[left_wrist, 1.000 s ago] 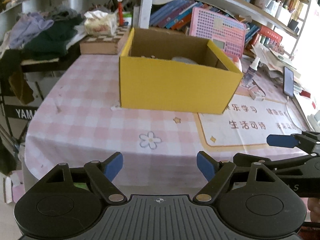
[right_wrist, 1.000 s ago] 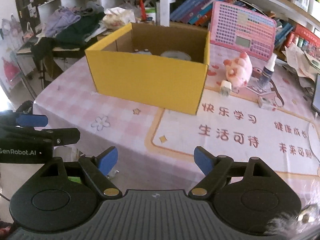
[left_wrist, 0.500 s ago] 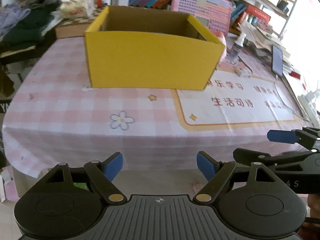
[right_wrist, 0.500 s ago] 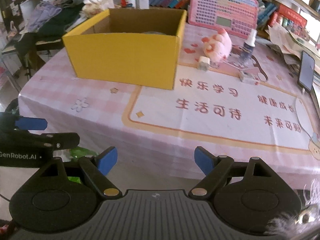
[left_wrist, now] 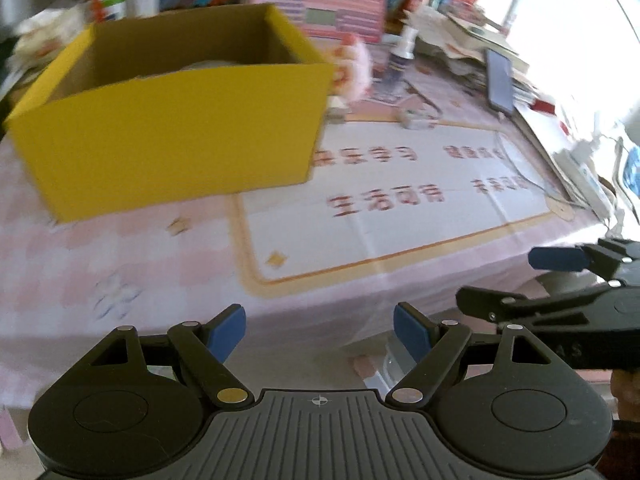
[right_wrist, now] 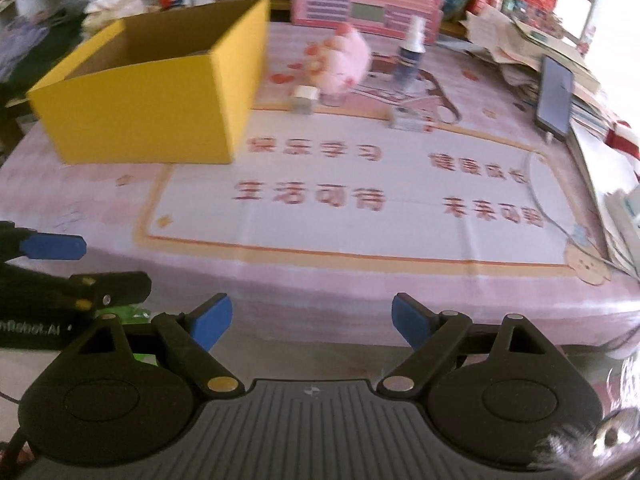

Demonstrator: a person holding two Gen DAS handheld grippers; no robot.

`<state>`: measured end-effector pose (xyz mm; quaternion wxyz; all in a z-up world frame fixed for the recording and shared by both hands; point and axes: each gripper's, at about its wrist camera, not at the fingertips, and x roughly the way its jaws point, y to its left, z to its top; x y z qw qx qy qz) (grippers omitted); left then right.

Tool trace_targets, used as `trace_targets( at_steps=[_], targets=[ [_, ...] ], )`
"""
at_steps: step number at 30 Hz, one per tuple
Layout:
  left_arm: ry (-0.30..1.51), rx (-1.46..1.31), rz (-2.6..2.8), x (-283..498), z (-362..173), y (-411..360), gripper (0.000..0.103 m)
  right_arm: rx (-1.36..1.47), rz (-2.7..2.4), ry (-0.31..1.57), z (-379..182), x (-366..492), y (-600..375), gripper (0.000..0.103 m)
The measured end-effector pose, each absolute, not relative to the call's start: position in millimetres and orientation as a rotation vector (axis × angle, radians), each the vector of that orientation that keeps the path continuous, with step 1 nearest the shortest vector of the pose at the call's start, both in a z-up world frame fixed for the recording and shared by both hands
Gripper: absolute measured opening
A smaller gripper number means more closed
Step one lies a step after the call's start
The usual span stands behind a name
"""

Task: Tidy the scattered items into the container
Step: 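Withdraw both tools from the box toward the pink plush pig, then move the left tool to the small white charger while the right tool nears the card box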

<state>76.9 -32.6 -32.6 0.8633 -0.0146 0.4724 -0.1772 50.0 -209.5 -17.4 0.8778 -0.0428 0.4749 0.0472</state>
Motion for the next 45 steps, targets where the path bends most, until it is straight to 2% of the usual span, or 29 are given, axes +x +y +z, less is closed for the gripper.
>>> trace_targets(
  at_steps=[11,21,33,45],
  targets=[
    [0.968,0.034,-0.468,119.7,-32.2,-105.1,0.083,-0.061,0.021,0.986,-17.5,92.3,-273.6,0.087],
    [0.869,0.113,-0.452,171.3,-17.6,-166.4,0.083,-0.009,0.025,0.929,-15.1,157.4,-332.8,0.087],
    [0.796,0.136,-0.199,220.0,-0.4,-188.3,0.083,-0.022,0.195,0.864,-34.1,228.7,-350.0,0.084],
    [0.876,0.067,-0.069,254.8,-12.7,-195.7,0.077,-0.075,0.319,0.821,-59.9,276.2,-334.9,0.084]
  ],
)
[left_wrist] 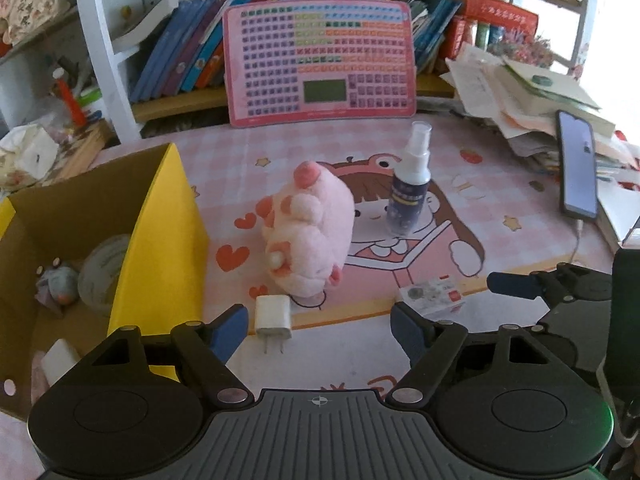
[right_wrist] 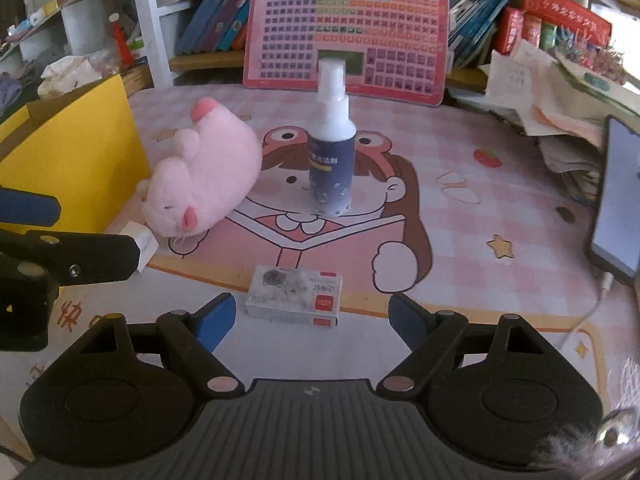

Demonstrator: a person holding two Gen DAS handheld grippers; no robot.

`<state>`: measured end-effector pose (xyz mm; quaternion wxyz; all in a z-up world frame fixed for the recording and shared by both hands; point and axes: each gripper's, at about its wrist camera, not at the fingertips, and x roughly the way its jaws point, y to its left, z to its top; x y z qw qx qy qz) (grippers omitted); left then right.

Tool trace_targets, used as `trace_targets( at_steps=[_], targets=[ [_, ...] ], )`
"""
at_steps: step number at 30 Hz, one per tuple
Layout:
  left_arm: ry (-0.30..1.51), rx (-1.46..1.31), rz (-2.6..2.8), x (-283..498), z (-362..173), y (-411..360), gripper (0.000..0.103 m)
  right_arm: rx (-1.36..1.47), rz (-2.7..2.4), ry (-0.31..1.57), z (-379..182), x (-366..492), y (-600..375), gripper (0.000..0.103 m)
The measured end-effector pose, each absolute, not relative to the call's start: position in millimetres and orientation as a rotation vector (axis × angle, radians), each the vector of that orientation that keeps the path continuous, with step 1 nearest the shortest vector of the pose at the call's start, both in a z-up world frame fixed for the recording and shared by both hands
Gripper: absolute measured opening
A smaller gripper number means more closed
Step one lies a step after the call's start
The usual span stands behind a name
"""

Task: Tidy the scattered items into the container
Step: 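Move the left tool to the small white charger while the right tool nears the card box, then close the right tool on the white-and-red card box while the left tool grasps the small charger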

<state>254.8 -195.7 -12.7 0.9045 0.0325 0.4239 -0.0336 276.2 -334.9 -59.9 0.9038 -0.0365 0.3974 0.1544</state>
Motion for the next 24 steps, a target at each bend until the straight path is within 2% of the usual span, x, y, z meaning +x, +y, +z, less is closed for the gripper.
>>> trace_targets(
  at_steps=[2,8,11,12,24],
  targets=[
    [0.888,0.068,-0.051,260.4,-15.9,-196.5,0.074,-0.075,0.329,0.824,-63.8,280.5,-333.0,0.083],
    [0.927,0.082,-0.039,278.6,-26.7,-199.8,0.053,-0.082,0.345,0.828,-71.8,288.1,-332.1,0.073],
    [0.94,0.106,-0.015,288.7,-35.1,-201.4,0.052,-0.077,0.327,0.808,-72.4,287.5,-337.3,0.061],
    [0.942,0.111,0.0,292.0,-37.4,-201.1,0.052,-0.075,0.317,0.802,-72.4,287.3,-339.8,0.054],
    [1.038,0.123,0.089,313.8,-62.5,-188.7,0.052,-0.076,0.289,0.799,-73.2,286.8,-351.6,0.055]
  ],
)
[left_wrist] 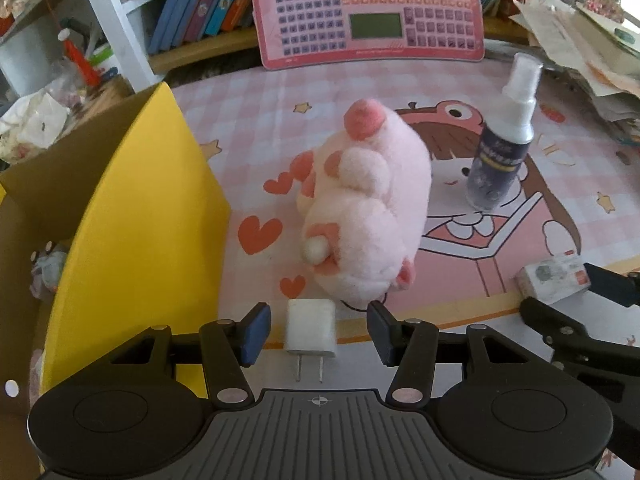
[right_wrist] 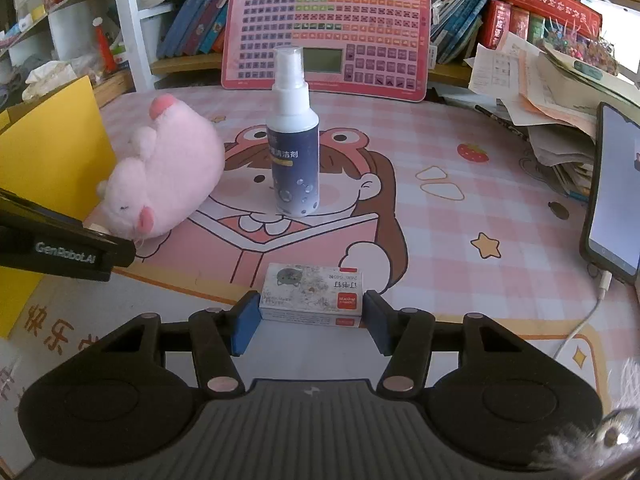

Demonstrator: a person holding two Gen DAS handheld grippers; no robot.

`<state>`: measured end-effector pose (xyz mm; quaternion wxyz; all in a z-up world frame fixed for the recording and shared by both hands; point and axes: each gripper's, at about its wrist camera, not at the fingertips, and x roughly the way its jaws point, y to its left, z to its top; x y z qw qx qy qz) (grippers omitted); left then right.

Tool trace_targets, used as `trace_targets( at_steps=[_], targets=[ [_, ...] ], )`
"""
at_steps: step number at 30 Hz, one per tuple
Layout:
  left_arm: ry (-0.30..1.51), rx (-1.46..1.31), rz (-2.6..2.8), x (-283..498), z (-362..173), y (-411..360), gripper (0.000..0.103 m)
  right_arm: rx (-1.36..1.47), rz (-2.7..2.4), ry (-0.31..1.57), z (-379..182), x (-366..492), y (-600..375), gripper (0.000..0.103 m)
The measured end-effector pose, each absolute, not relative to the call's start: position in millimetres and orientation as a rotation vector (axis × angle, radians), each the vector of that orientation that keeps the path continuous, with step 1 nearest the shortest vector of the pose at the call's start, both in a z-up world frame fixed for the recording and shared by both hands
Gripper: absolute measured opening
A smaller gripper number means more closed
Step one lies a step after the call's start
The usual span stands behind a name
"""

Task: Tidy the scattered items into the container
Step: 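Close the right tool on the white-and-red card box while the left tool grasps the small charger, then lift and carry the small charger and card box with both tools toward the yellow box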

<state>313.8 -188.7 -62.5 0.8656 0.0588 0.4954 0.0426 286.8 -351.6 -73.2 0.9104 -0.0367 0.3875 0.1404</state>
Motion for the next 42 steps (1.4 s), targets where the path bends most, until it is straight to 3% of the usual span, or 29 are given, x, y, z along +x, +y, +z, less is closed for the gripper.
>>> trace_targets(
  at_steps=[5,7,10,14,42],
  targets=[
    [1.052,0.09,0.096,312.7,-67.6,-181.3,0.051,-0.081,0.293,0.805,-73.1,288.6,-348.9,0.061],
    [1.058,0.072,0.077,312.1,-67.2,-180.8,0.038,-0.083,0.291,0.806,-73.7,289.3,-346.9,0.068],
    [1.064,0.07,0.06,309.4,-67.5,-182.0,0.025,-0.085,0.281,0.802,-74.6,290.1,-345.0,0.068],
    [1.068,0.082,0.057,304.1,-69.0,-181.7,0.025,-0.088,0.269,0.792,-74.0,291.1,-345.0,0.053],
    [0.936,-0.016,-0.182,243.2,-15.1,-188.2,0.025,-0.078,0.268,0.794,-47.2,229.9,-341.9,0.052]
  ],
)
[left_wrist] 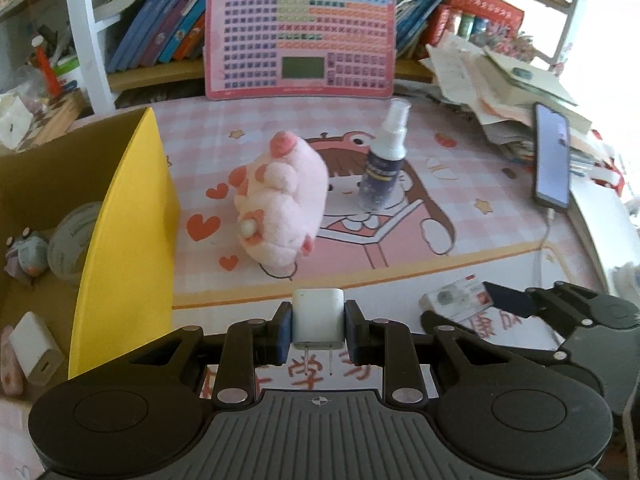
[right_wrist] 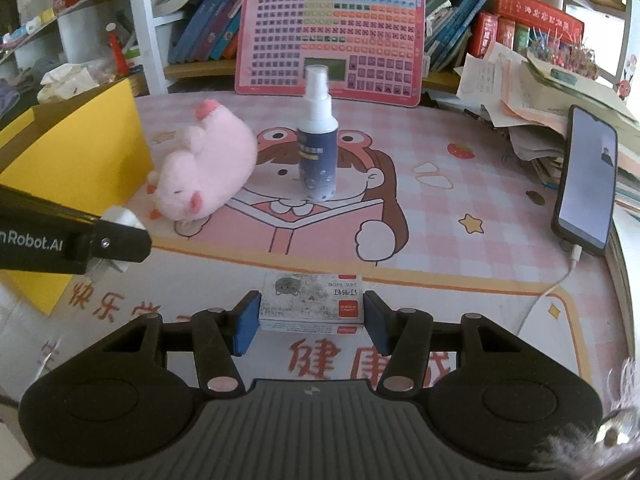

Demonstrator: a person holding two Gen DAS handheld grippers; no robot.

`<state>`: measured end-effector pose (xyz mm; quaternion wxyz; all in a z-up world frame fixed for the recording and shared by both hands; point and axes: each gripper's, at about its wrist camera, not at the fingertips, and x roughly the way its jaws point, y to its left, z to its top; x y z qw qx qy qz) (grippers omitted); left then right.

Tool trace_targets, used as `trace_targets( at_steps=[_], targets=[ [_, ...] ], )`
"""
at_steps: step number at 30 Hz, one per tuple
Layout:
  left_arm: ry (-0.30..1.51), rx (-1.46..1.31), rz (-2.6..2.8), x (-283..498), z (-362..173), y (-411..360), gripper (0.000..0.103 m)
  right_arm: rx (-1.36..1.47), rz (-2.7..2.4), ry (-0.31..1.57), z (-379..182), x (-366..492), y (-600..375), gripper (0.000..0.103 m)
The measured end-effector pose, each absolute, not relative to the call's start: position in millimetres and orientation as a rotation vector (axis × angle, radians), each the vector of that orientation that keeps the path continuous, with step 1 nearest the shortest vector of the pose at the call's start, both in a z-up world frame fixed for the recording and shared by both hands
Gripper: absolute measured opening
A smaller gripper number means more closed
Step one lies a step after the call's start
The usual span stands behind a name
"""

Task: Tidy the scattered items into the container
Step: 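Lift and carry the small charger and card box with both tools toward the yellow box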

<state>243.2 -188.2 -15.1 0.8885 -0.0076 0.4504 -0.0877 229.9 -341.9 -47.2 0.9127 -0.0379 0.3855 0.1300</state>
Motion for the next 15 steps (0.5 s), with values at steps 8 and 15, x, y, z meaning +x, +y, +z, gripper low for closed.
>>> trace_targets(
  at_steps=[8,15],
  targets=[
    [0.896,-0.026,-0.274,208.1,-11.2,-181.0,0.025,-0.144,0.23,0.767,-34.3,189.2,-332.7,0.052],
    [0.854,-0.056,-0.323,183.3,-4.3,-163.5,0.025,-0.141,0.155,0.748,-22.1,160.2,-327.3,0.052]
  ],
)
